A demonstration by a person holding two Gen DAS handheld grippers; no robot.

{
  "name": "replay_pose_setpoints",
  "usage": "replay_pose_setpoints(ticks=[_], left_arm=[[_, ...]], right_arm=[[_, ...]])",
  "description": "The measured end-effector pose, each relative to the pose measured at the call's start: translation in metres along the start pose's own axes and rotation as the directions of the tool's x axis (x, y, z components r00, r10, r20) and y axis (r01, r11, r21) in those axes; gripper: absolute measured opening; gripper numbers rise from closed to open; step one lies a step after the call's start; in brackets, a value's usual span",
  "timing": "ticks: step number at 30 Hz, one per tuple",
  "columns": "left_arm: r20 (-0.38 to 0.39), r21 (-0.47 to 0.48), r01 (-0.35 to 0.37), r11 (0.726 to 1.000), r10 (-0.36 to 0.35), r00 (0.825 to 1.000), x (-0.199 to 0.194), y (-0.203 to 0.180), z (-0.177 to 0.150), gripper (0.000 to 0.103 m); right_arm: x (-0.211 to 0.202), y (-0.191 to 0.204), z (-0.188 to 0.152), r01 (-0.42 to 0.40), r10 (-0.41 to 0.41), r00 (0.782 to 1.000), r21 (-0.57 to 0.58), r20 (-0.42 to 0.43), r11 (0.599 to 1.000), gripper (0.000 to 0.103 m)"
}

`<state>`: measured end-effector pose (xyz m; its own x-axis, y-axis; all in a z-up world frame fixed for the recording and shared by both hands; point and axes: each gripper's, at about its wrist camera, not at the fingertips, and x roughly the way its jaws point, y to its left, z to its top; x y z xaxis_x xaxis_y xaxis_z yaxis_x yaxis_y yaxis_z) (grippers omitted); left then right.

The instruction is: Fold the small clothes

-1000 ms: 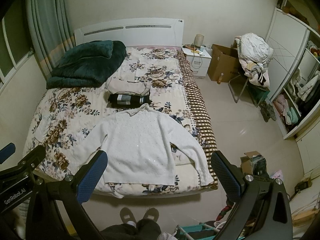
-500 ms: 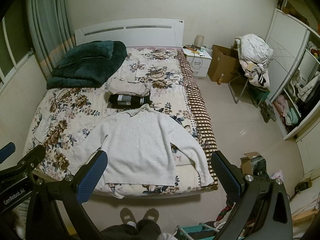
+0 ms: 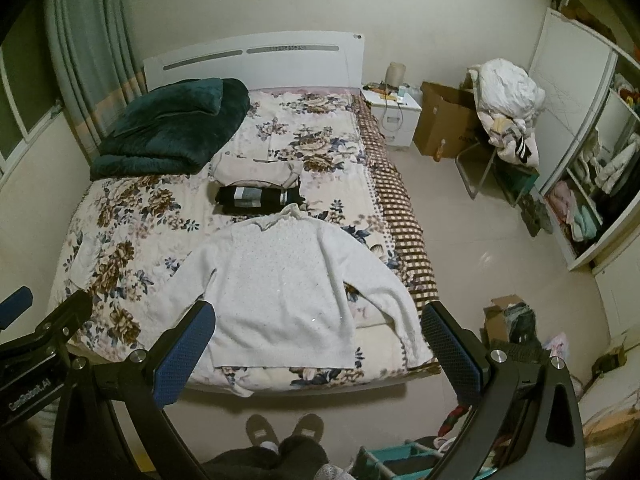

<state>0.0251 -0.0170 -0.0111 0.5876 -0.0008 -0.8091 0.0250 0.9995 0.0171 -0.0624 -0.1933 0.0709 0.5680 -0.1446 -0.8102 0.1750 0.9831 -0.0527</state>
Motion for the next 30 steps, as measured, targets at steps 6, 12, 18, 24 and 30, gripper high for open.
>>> replay_pose_setpoints(ticks=[6, 12, 18, 24, 30], left_arm=[[0.046, 0.019, -0.081, 0.996, 0.080, 0.996, 0.075, -0.001, 0.012, 0.103], [-0.058, 0.076, -0.128, 0.989, 0.133, 0.990, 0.190, -0.033, -0.004, 0.103], [-0.168, 0.129, -0.216, 0.968, 0.236, 0.957, 0.301, -0.075, -0.025, 0.103], [-0.290, 0.140, -0.270, 0.953, 0.300, 0.909, 0.407, -0.109, -0.048, 0.103], [-0.342, 0.171, -0.277, 0.946, 0.320, 0.883, 0.474, -0.138, -0.070, 0.103]], right_arm=[[0.064, -0.030, 0.002, -0.025, 0.033, 0.997, 0.134, -0.063, 0.991, 0.103], [0.194, -0.148, -0.050, 0.151, -0.064, 0.975, 0.423, -0.213, 0.893, 0.098], [0.350, -0.289, -0.129, 0.276, 0.009, 0.915, 0.643, -0.403, 0.714, 0.082], [0.496, -0.404, -0.241, 0.376, 0.111, 0.859, 0.763, -0.500, 0.525, 0.083], [0.596, -0.444, -0.317, 0.421, 0.225, 0.811, 0.806, -0.540, 0.416, 0.083]])
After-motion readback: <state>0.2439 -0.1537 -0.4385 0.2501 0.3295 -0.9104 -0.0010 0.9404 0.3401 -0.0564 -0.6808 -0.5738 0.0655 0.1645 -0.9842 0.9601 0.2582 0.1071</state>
